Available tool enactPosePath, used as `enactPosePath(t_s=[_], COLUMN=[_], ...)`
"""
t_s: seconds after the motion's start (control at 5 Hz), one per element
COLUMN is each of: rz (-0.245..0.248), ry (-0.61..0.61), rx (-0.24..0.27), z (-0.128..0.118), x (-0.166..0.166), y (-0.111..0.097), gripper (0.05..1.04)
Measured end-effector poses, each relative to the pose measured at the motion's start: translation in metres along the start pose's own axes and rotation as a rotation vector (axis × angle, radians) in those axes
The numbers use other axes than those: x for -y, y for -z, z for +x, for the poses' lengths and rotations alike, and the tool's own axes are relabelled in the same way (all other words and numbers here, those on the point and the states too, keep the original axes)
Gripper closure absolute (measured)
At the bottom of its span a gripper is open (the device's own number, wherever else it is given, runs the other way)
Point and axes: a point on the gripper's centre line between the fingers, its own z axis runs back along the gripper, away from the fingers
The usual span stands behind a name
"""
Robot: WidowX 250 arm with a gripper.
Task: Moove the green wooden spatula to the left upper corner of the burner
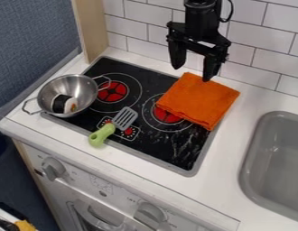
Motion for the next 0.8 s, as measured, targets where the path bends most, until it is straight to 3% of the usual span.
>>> enactPosePath(t_s=[0.4,0.6,0.8], rz=[-0.011,-0.077,-0.037], ry=[-0.006,-0.033,-0.011], rx=[-0.079,-0.072,-0.053], z=[-0.015,-0.030,-0.059], x=[0.002,0.003,-0.019], y=[0.023,0.015,0.002], gripper=[0.082,0.082,0.082])
